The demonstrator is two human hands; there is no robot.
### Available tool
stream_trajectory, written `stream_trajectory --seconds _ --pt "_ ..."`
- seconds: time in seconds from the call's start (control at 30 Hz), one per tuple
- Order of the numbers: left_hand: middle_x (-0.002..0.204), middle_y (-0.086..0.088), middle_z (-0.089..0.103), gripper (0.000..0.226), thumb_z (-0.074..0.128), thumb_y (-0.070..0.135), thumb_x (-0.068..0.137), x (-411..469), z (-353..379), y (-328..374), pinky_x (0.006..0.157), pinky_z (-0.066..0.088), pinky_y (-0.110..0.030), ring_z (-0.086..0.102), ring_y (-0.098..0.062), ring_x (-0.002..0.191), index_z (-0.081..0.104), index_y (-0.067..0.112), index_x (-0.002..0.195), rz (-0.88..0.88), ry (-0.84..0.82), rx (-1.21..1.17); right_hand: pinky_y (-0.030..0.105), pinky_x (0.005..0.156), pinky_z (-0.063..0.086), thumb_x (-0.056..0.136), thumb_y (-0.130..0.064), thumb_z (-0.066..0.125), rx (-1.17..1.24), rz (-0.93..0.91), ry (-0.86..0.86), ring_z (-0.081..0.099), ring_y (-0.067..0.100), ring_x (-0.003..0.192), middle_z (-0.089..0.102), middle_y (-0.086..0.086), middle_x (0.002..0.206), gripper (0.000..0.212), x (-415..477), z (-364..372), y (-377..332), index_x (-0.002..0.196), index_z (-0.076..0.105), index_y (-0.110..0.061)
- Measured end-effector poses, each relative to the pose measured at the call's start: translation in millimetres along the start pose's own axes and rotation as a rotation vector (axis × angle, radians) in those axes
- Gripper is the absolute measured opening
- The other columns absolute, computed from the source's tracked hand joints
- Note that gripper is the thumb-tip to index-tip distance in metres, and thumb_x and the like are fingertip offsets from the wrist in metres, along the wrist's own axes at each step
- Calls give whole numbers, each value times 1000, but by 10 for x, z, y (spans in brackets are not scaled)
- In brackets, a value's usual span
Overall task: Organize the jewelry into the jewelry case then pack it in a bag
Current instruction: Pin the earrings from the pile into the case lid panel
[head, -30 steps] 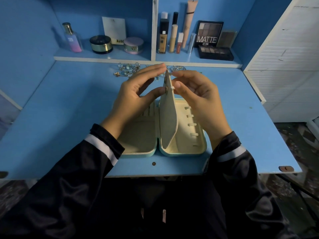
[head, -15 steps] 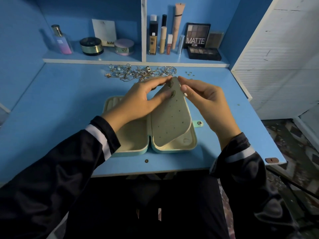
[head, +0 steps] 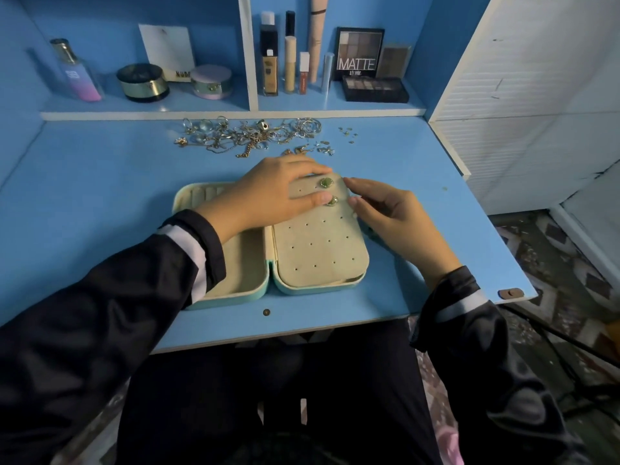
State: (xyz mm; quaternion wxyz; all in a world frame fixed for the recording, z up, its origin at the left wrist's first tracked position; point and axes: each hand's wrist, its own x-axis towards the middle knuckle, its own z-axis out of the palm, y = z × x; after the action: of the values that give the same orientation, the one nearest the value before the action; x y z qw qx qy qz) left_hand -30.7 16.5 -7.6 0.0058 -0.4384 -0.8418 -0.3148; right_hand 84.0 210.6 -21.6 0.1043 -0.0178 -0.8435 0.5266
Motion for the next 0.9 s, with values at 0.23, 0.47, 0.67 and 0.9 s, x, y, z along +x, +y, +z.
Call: stream_trajectory --seconds 0.23,0.47,0.67,0.9 --pt "130 8 64 43 62 50 90 -20 12 -36 110 41 -30 56 -4 122 67 27 126 9 -52 81 24 105 43 96 -18 59 -225 -62 -34 55 3 121 60 -3 131 32 12 13 37 127 64 -12" --pt "113 15 70 27 57 44 95 196 -184 -96 99 48 -37 62 -5 106 74 28 111 -25 -146 66 33 93 50 93 -21 62 -293 -66 -45 63 8 101 69 -5 109 22 236 -122 50 113 71 -16" --pt "114 1 70 23 61 28 96 585 -225 -251 96 45 -33 61 -16 108 73 18 113 -30 -108 110 11 76 46 91 -24 66 -380 -14 84 62 15 86 69 4 99 22 656 -205 197 108 72 -12" --pt "110 -6 68 20 64 20 94 990 -33 -429 93 45 -37 60 -24 106 73 12 110 31 -60 160 11 72 36 89 -20 66 -483 -13 214 56 16 80 67 9 95 20 1165 -273 443 103 72 -7"
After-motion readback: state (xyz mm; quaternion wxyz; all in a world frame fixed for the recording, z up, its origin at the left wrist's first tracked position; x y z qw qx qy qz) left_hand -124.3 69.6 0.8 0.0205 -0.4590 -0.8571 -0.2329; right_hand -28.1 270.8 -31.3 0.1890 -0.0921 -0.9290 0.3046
